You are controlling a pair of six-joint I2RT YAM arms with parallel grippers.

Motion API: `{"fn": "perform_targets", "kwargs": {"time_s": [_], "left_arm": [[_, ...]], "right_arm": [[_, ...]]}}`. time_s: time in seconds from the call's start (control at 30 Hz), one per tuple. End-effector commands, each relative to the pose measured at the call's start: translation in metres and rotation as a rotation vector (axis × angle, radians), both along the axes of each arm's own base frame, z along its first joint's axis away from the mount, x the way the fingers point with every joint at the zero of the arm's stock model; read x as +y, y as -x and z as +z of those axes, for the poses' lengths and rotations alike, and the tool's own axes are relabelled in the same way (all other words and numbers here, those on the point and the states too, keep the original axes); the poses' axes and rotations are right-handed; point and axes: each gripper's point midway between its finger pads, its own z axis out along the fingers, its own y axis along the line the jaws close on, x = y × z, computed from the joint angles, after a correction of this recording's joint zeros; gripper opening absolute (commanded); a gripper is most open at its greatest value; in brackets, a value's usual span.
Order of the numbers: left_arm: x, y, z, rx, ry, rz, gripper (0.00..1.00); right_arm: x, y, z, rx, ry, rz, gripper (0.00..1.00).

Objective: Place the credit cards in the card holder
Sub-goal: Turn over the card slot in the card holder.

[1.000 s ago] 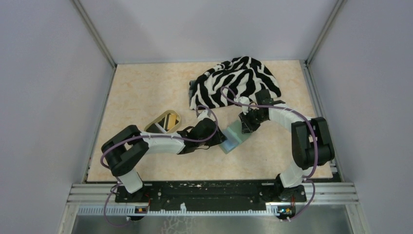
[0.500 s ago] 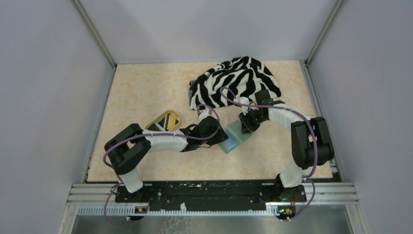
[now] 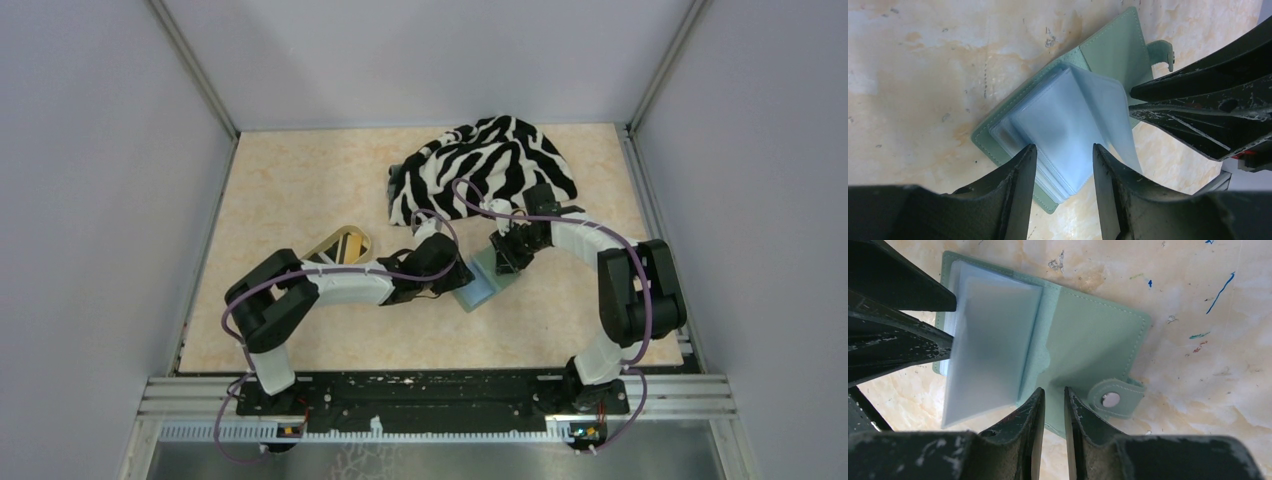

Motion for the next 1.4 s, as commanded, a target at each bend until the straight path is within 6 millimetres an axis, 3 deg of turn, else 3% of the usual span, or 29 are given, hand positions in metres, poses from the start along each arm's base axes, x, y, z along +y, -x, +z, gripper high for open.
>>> {"fn": "perform_targets", "kwargs": {"time_s": [0.0,0.27,0.5,0.63,0.8,0.93,1.07,1.2,1.37], "left_arm": [[-0.005,-0.003,-0.007,-0.008,-0.044,-0.018,0.52],[-0.020,-0.014,0.010,-0.079,-0.002,-0.053,0.52],[-0.040,-0.013,0.036,-0.205,0.136,-0.151,0.54],[-0.039,-0.017,0.044,-0.249,0.185,-0.152,0.56],[-0.037,-0.021,0.040,-0.252,0.199,-0.187,0.58],[-0.036,-0.023,0.045,-0.286,0.256,-0.229,0.58],[-0.041,-0.016,0.052,-0.318,0.330,-0.314,0.58],[-0.045,-0.015,0.054,-0.332,0.405,-0.371,0.59],[-0.050,-0.017,0.057,-0.313,0.530,-0.403,0.61]], "right_arm": [[0.009,-0.013,0.013,-0.042,-0.022,0.023,0.21],[0.011,-0.011,0.014,-0.030,-0.035,0.025,0.21],[0.012,-0.010,0.017,-0.025,-0.046,0.028,0.21],[0.013,-0.013,0.026,-0.051,-0.056,0.024,0.22],[0.005,-0.023,0.053,-0.136,-0.084,-0.009,0.26],[0.007,-0.022,0.085,-0.246,-0.157,0.022,0.39],[0.024,-0.002,0.114,-0.339,-0.289,0.149,0.54],[0.028,0.010,0.116,-0.377,-0.320,0.217,0.69],[0.027,0.014,0.102,-0.358,-0.309,0.255,0.72]]}}
